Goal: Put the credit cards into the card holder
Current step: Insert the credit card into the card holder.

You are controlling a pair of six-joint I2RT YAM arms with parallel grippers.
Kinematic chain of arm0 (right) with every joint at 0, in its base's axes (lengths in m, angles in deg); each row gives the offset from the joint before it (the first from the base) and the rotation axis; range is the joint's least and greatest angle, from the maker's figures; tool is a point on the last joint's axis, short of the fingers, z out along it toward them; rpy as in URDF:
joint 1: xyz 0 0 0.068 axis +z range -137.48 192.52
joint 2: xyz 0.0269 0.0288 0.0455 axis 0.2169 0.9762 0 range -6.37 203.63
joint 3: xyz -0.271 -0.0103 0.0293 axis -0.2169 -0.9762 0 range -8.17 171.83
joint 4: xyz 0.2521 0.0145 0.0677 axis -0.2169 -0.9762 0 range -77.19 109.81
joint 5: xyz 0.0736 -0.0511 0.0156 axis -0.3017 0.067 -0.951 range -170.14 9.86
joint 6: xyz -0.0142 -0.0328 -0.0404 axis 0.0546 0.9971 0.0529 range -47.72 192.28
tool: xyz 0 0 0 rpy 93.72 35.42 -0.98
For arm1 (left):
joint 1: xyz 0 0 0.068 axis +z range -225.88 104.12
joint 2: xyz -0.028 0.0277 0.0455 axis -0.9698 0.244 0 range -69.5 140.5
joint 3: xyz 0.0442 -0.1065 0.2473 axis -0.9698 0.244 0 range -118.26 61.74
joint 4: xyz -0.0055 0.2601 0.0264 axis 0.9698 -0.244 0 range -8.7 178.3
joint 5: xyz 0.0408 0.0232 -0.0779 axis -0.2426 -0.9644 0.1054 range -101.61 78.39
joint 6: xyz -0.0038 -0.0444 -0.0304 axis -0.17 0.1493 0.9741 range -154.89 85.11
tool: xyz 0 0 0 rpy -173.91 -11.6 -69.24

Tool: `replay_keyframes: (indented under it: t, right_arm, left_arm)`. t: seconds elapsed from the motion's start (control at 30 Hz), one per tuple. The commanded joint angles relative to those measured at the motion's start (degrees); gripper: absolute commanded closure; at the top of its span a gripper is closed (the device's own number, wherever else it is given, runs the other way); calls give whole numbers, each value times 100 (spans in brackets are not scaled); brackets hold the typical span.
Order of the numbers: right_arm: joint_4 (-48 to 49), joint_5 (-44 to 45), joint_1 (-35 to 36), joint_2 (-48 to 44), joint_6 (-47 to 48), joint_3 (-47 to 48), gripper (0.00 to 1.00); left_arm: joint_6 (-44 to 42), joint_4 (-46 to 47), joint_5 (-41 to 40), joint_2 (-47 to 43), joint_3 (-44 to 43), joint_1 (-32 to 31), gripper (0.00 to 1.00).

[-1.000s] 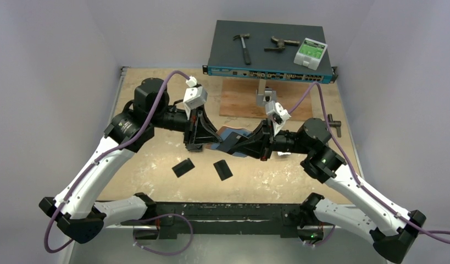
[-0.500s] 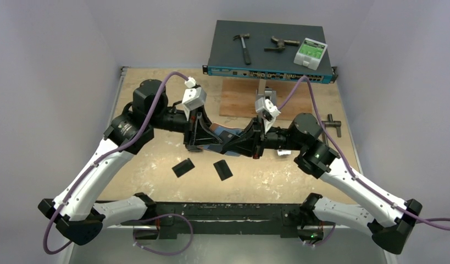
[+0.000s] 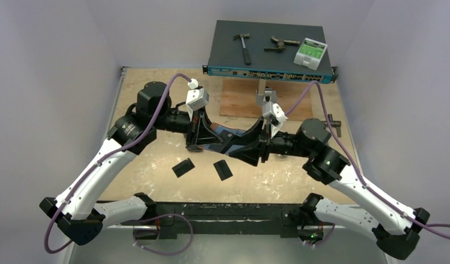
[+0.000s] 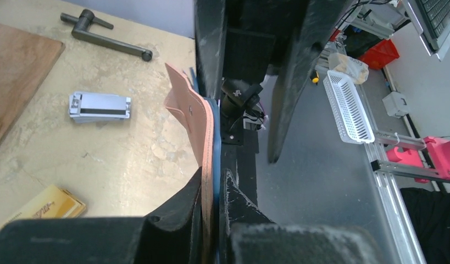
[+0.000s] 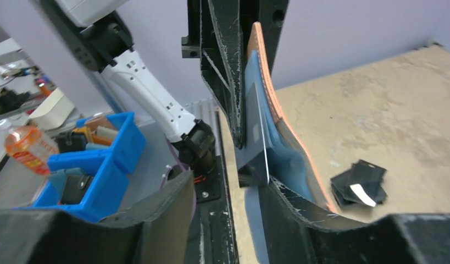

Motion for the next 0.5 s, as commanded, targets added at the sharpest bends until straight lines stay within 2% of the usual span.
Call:
replay_keyframes:
  t: [0.0,0.1,0.23,0.4,0.47]
  right_arm:
    - [-708,1104,-31,-592,326,271,51]
    - [-1076,1837,-29,-855,280,291,46]
    - [-1259,2902,-27,-1373,-42,23,32]
    - [-1083,2983,-31,-1630,-552,-447,15]
    - [-928,2935,-26,-1524,-710,-585,12]
  left_arm:
    - [395,242,194,-145,109,112,100]
    - [626,393,256,-167,159,237,100]
    - [1080,670,320,-182,222,453,100]
    - [1418,989,366,-156,370,615,100]
    - [1514,1080,390,-125,377,652,100]
